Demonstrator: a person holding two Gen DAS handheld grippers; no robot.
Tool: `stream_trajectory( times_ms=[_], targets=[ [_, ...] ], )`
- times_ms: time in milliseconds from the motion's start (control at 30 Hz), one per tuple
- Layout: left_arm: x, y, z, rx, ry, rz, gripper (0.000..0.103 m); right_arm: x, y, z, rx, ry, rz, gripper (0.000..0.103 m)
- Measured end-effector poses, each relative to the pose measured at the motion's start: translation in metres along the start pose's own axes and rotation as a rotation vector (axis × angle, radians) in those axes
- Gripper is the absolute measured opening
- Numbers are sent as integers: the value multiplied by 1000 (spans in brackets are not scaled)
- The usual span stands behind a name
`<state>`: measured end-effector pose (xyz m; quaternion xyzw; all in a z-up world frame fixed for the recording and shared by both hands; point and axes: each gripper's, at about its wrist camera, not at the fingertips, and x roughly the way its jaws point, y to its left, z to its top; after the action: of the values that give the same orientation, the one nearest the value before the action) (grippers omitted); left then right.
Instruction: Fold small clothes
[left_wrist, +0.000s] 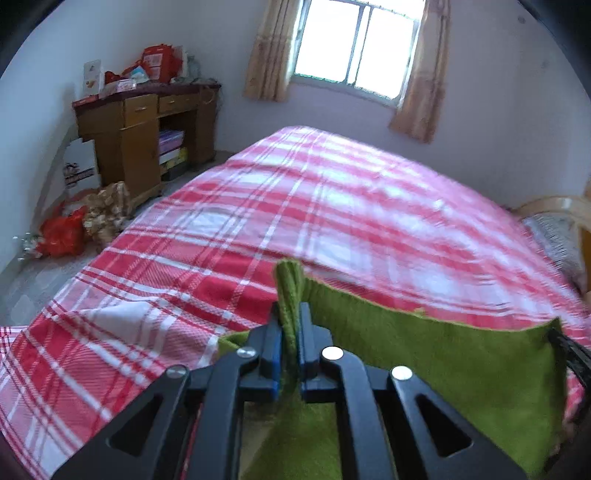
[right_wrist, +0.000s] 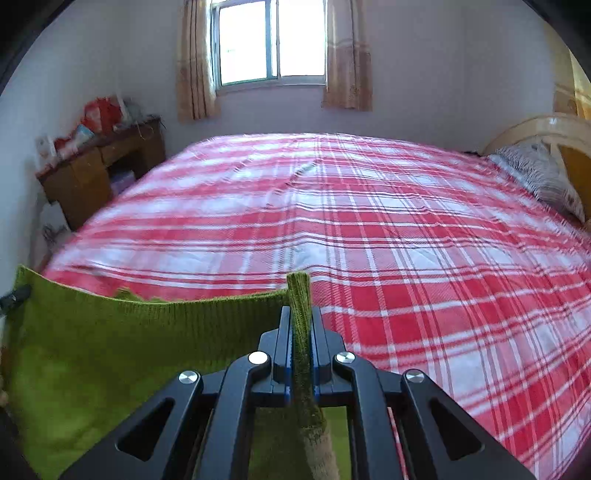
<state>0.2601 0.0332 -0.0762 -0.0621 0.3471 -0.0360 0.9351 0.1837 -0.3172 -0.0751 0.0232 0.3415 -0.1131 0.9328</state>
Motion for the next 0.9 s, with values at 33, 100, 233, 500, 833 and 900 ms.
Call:
stream_trajectory(
  times_ms=[33,100,233,500,833,900],
  targets=[
    [12,-2,-5,10,22,25,6,12,2,-6,-13,17,-21,7],
    [24,-5,-9,26,58,52,6,30,4,-16,-31,62,-54,7],
    [26,-1,-9,11,90,67,10,36,3,-16,-29,88,-57,7],
    [8,-6,-7,47,86,130,29,16,-21,-16,88,24,-3,31],
    [-99,-27,-61,208,-18,62,68,-105,-9,-63,33,-73,86,31],
    [-105,-36,-79,220,-1,40,68,-107,6,-84,-2,-31,124,31]
  ],
)
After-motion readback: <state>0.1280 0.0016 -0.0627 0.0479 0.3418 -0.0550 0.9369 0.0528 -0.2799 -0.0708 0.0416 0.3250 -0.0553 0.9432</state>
